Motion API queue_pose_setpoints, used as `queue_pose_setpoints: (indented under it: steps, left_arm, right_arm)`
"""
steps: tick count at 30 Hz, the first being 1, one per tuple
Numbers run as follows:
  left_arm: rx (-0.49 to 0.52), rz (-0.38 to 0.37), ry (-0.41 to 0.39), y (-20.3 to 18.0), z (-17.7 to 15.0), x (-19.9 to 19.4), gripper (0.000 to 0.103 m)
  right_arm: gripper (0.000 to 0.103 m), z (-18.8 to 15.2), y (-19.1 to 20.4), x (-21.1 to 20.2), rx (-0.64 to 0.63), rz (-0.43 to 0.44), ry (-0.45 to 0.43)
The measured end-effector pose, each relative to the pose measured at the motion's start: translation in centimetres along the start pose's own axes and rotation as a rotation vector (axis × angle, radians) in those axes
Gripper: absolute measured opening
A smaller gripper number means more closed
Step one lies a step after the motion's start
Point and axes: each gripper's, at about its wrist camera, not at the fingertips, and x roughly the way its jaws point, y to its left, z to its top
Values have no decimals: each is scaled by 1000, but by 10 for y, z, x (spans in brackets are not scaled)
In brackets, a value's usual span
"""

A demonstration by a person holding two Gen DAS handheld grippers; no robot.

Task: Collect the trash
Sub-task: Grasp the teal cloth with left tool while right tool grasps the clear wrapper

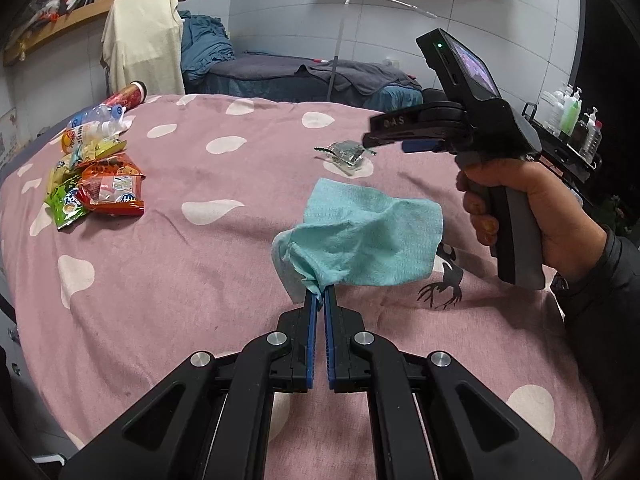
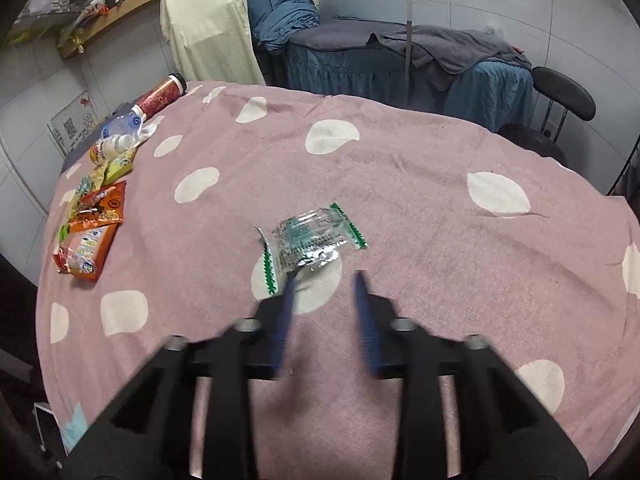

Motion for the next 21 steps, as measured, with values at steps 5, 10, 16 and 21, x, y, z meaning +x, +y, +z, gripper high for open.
queue_pose_setpoints:
  steps: [5, 10, 16, 21]
  left_arm:
    - [1, 16, -2, 2, -2, -4, 5]
    - [0, 18, 8, 3, -7, -5, 5]
    - [6, 10, 20, 1, -10, -3, 5]
    - [17, -3, 15, -5, -9, -3, 5]
  right_arm:
    - [77, 9, 16, 28, -10, -19, 35]
    - [78, 22, 24, 54, -36, -78, 53]
    - [14, 22, 10, 72, 38, -31, 83]
    - [6, 17, -2, 62, 69, 12, 68]
